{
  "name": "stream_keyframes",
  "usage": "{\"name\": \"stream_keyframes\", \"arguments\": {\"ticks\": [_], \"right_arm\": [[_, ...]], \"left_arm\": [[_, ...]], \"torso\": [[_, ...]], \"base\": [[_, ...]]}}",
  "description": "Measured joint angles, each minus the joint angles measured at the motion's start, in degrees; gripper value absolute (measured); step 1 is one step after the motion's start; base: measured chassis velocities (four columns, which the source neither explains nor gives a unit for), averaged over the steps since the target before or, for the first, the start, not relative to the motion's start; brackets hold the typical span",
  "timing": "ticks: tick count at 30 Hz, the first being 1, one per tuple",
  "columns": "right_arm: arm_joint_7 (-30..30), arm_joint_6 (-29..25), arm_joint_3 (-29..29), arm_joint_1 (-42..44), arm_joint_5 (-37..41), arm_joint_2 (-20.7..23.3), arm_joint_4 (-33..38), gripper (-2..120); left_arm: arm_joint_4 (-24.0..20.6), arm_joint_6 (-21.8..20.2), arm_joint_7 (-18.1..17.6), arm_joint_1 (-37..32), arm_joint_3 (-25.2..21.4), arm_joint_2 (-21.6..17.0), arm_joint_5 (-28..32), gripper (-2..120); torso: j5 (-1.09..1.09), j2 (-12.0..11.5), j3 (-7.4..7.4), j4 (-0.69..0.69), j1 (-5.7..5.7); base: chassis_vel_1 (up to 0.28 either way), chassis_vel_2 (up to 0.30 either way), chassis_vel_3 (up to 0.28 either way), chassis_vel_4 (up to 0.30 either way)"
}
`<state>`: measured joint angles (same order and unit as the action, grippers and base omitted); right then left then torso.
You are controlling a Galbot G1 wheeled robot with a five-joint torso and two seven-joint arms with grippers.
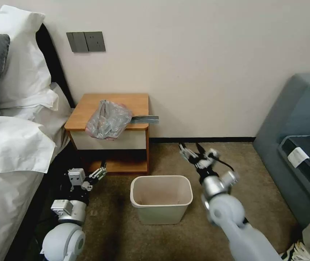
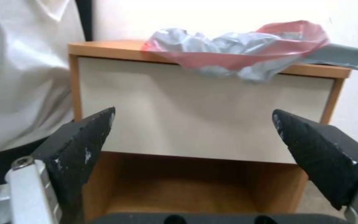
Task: Pick up the garbage bag from the table and place it over the trash can.
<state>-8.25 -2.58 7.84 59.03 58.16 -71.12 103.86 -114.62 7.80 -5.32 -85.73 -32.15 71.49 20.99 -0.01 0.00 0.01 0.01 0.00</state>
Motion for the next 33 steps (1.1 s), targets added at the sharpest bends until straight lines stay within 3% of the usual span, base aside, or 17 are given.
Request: {"name": "stream_keyframes", "arguments": {"ticks": [5,8,12,33], "right_arm": [[-1.6,0.2,-2.5,-6.8,8.9,-3.4,-5.9,100],[-2.1,-0.4,-3.1,-9.5,10.4,-5.7,-8.6,100],[-2.2,-0.9,-4.0,-13.8,11.7,-9.6,-13.1,100],[0.0,-0.3,-2.6,-21.1,15.8,-19.7,-24.0,100]], "left_arm": [[-0.1,0.0,-0.4,-0.5,-1.2,-0.2,-0.1,99],[0.0,0.2,-0.5,-0.8,-1.3,-0.2,-0.3,99],[0.2,0.5,-1.2,-2.2,-2.0,-0.5,-0.5,99],[-0.8,0.7,-3.9,-5.8,-3.3,-0.1,-2.3,99]], "torso": [[0.0,0.0,0.0,0.01,0.0],[-0.01,0.0,-0.01,-0.02,0.0],[-0.02,0.0,0.0,0.01,0.0],[0.01,0.0,-0.01,-0.01,0.0]], "base": [[0.0,0.0,0.0,0.0],[0.0,0.0,0.0,0.0],[0.0,0.0,0.0,0.0],[0.0,0.0,0.0,0.0]]}}
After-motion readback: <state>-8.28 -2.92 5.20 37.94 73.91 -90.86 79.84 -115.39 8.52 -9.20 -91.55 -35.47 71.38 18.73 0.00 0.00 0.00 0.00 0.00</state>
